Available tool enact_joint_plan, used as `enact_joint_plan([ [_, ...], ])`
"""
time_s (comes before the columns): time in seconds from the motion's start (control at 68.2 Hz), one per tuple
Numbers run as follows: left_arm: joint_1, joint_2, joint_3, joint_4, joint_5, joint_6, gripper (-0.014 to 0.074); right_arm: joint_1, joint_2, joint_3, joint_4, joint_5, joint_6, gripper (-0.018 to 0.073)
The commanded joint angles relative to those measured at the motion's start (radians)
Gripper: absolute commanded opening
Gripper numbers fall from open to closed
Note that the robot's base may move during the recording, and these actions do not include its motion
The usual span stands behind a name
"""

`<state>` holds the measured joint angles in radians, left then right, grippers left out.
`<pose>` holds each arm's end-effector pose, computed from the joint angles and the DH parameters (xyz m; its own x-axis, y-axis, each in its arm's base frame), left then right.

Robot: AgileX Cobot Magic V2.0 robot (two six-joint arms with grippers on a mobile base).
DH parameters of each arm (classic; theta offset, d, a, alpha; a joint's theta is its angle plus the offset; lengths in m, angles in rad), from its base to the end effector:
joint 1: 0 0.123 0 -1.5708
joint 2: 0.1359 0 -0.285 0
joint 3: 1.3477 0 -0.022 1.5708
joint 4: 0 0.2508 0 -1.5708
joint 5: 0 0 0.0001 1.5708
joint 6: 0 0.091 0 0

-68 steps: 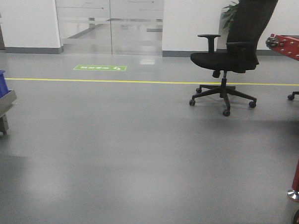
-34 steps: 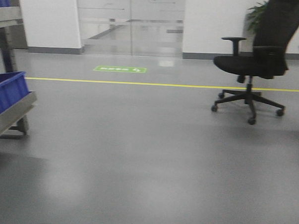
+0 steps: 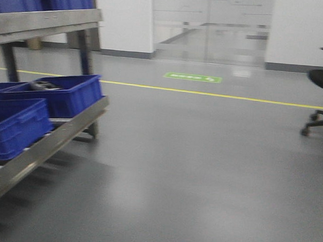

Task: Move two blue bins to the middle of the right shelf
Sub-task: 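Turn the base to face another roller shelf of blue bins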

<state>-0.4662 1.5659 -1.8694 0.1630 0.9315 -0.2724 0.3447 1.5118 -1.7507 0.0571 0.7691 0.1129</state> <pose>0.3076 -0.1415 0.4754 -0.5081 0.0629 -0.8590 0.2613 0.9616 -0.0842 0.3137 0.1165 0.4693 -0.4549 -0.0005 -0.8905 -0.3053 0.9395 0.1554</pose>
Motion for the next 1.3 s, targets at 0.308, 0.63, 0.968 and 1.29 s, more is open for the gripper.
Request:
enact_joint_plan([
  [0.308, -0.005, -0.023, -0.018, -0.018, -0.069, 0.005, -0.0111, -0.002, -0.020, -0.020, -0.008, -0.105, -0.009, -0.0154],
  [0.63, -0.005, -0.023, -0.018, -0.018, -0.069, 0.005, -0.0111, -0.002, -0.020, -0.020, -0.008, -0.105, -0.009, -0.0154],
  [0.968, -0.005, -0.023, -0.018, -0.018, -0.069, 0.005, -0.0111, -0.002, -0.020, -0.020, -0.008, -0.105, -0.009, -0.0154],
  [1.29, -0.005, -0.023, -0.018, -0.018, -0.069, 0.005, -0.0111, -0.002, -0.020, -0.020, -0.008, -0.105, -0.009, -0.0154],
])
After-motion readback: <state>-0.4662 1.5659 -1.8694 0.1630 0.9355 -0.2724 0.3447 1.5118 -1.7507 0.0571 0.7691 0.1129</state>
